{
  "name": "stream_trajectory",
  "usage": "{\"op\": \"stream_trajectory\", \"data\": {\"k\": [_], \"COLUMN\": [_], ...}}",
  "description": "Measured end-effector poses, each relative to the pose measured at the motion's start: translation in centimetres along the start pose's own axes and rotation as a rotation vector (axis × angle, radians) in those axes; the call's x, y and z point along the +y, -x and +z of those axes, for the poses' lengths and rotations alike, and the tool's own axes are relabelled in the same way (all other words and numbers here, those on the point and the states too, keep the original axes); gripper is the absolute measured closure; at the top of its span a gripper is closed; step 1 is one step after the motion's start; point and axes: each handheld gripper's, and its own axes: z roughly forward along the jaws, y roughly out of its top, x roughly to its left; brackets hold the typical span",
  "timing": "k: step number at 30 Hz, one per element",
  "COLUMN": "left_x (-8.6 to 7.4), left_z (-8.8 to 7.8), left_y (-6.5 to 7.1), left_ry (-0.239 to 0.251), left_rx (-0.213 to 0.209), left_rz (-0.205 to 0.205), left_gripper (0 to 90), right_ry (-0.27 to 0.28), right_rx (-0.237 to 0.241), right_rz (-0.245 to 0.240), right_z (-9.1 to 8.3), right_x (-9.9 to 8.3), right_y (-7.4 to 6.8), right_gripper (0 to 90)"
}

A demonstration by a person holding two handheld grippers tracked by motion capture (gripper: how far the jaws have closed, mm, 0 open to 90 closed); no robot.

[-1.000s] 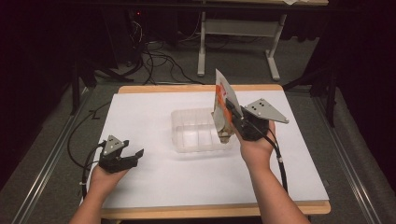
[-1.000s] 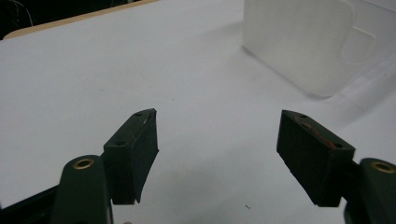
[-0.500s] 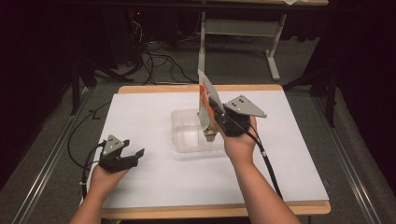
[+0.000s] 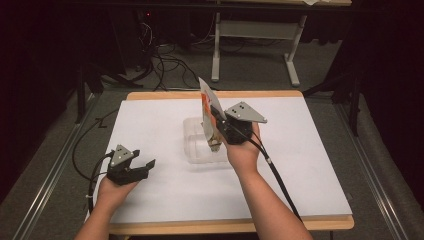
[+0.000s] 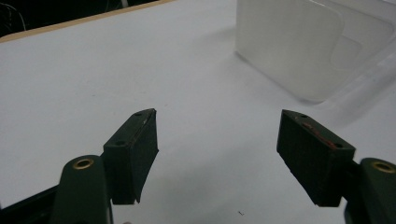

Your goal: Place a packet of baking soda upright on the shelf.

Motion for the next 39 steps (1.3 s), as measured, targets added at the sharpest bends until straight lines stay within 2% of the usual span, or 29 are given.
{"op": "stream_trajectory", "data": {"k": [20,39], "left_x": [0.1,0.0], "left_z": [0.2,0.3], "left_y": [0.0,0.0], "left_ry": [-0.003,-0.011], "left_rx": [-0.011,-0.013], "left_rz": [0.006,0.008], "left_gripper": [29.3,29.1], "right_ry": [-0.052,-0.063], "right_rx": [-0.012,-0.013], "right_rz": [-0.02,-0.046], "right_z": [3.5,4.6], "right_x": [-1.9,-3.1], "right_y": [-0.6,-1.0], "right_gripper": [90.0,90.0]}}
